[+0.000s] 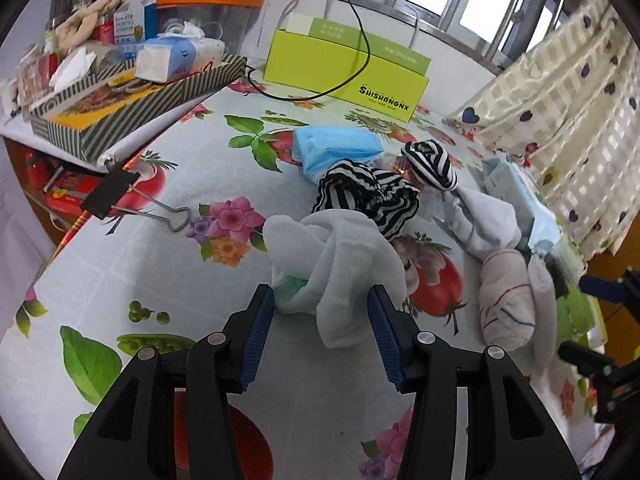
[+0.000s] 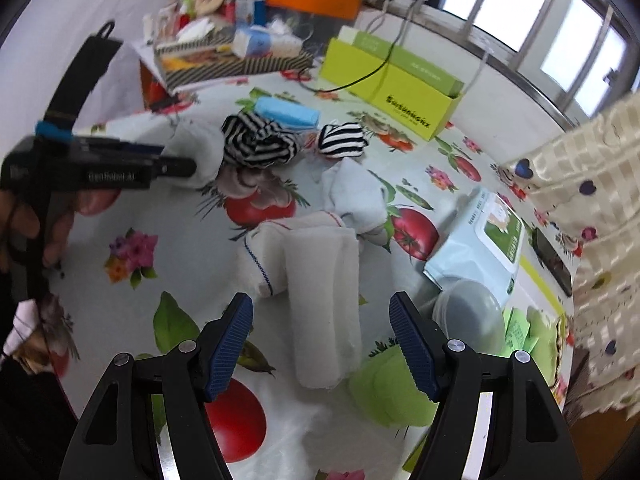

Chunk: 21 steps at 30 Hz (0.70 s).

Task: Organize soft objects
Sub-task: 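Grasp the white fluffy sock with left tool while right grasps the white rolled towel, then lift and carry the white towel with right tool toward the tray while left holds sock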

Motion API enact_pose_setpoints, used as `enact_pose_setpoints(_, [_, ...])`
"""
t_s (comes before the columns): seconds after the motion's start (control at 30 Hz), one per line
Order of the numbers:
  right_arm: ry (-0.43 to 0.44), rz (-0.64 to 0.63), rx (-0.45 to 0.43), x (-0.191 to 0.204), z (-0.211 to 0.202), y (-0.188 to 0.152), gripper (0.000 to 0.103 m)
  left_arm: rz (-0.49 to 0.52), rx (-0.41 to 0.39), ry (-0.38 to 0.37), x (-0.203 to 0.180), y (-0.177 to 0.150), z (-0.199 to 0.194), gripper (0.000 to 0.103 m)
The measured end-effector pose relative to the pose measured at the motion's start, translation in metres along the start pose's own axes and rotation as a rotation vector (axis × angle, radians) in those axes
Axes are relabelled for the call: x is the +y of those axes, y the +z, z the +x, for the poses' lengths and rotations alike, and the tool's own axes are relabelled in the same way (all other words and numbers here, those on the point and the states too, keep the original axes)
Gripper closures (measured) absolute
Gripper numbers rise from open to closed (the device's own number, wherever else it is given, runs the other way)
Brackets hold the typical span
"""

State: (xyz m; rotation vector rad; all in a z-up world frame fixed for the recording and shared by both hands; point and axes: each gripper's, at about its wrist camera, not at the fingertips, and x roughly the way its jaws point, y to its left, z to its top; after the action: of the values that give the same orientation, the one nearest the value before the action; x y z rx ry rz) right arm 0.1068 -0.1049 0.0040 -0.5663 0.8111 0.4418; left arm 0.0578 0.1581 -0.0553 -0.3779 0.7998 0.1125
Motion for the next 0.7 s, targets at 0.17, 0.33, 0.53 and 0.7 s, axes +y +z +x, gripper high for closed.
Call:
enact_pose_setpoints(0.17, [-0.023,-0.052,0.054,0.006,0.011,0.004,0.032,-0.001,-0.004,-0.030,0.000,-0.001,-0.002,0.070])
enact_pose_setpoints(0.33, [-0.032,-0.093,0.107,0.010,0.026,0.007,0.041,0.004,-0.009,-0.052,0.000,-0.001,-0.005,0.084])
enact_pose_setpoints(0.53, [-0.028,-0.100,0.110,0.012,0.026,0.007,0.080,0.016,-0.034,-0.071,0.000,-0.004,-0.015,0.089])
enact_pose_setpoints(0.7, [-0.020,-0.060,0.054,0.006,0.013,0.007,0.089,0.016,-0.045,-0.079,-0.001,-0.005,-0.020,0.089])
